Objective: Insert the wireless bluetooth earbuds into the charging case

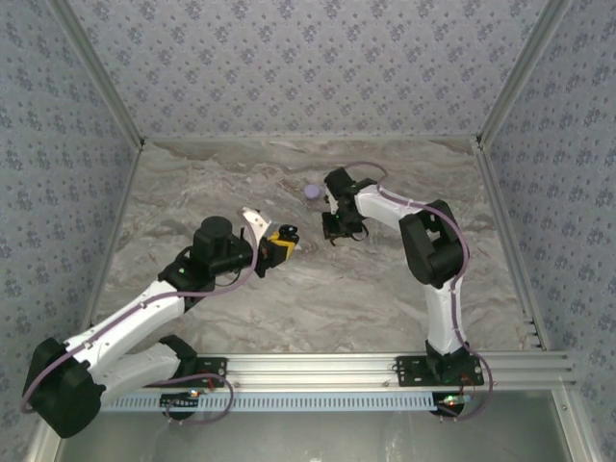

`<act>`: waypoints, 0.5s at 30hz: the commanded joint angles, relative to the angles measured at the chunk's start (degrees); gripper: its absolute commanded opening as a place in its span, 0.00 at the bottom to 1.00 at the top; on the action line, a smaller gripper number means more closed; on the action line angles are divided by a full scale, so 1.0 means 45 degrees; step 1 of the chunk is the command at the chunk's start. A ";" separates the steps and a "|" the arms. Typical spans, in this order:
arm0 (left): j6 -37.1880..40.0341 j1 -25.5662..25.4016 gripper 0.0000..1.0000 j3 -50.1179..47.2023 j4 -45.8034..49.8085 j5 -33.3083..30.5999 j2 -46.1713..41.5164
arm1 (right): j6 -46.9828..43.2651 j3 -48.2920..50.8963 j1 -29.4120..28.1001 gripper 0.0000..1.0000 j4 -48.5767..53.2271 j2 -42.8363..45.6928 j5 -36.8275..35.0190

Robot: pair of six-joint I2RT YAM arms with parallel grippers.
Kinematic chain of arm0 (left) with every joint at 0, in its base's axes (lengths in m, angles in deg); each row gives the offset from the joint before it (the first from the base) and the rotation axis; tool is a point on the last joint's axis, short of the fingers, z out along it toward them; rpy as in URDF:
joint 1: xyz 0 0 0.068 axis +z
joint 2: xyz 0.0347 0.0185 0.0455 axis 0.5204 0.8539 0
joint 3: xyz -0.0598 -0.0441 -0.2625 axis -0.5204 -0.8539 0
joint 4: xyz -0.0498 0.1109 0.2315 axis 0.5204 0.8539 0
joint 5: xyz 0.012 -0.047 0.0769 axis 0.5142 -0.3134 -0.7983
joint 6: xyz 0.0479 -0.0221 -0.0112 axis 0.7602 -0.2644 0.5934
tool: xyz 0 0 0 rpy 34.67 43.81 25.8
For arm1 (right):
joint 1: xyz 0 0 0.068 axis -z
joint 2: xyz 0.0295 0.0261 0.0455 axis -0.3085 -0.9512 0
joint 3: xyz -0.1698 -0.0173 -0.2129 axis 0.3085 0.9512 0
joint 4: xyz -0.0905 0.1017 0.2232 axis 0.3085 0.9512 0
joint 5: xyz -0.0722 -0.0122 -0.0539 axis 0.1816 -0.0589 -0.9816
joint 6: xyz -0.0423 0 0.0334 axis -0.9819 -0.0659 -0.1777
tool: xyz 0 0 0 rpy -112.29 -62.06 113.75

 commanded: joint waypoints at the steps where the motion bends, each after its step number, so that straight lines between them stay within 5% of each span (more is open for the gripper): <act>1: -0.0397 -0.0129 0.19 0.0068 -0.0964 -0.0286 0.0275 | 0.0596 0.0794 0.0375 0.20 -0.1049 0.0827 0.0967; 15: -0.1536 -0.0298 0.20 -0.0352 -0.3115 -0.1055 0.2361 | 0.1139 0.2925 0.1255 0.21 -0.3363 0.2923 0.2344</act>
